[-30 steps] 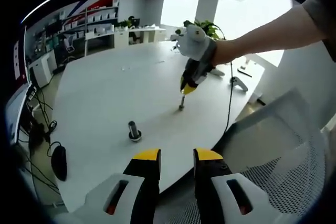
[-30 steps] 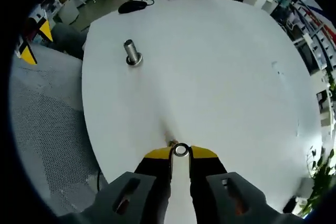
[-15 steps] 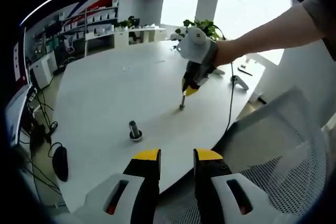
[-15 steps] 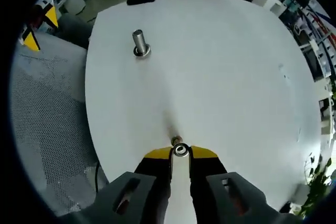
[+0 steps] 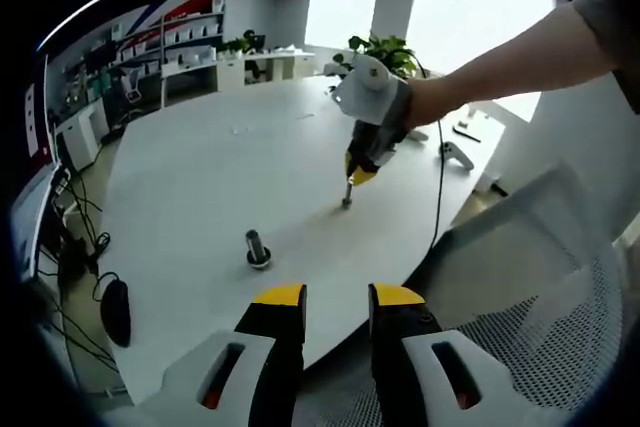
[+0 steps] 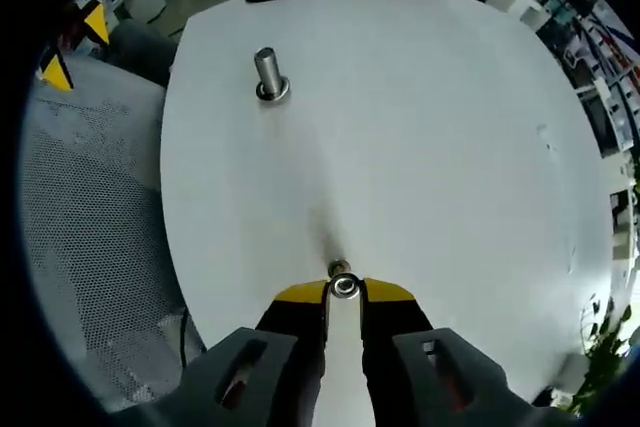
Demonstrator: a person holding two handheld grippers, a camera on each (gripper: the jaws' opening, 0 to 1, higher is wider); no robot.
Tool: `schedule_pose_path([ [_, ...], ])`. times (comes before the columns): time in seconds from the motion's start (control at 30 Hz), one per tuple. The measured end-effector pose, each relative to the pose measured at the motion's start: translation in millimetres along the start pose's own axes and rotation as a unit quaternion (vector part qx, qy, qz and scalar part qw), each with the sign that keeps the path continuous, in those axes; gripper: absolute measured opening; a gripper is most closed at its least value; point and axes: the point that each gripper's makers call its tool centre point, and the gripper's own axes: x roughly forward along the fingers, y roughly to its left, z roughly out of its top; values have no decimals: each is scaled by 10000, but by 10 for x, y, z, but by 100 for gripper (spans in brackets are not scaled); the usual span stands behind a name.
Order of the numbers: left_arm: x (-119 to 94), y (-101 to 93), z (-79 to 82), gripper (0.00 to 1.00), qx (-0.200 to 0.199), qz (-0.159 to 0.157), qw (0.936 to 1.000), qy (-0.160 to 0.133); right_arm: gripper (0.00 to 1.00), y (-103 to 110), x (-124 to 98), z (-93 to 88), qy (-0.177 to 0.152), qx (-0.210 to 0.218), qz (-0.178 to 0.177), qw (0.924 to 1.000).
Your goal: Place the washer onto the threaded stud by aligning its center hole with the stud, sliding it down to the base, and recovering from edge contact or off-axis alignment until the washer reaches the visible bottom stop.
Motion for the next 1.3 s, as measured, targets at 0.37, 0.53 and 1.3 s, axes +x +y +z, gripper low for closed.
schedule_pose_path([
  [0.37,0,0,-4,23,-12,-10,10000,6,13,19,129,-18,91,-23,56,9999],
  [0.53,10,-4,-14,23,-11,-25,10000,39,13,26,212,-44,116,65,108,9999],
  [1.3,13,-15,-25,22,-46,-59,10000,49,14,201,433,4,240,76,243,9994],
])
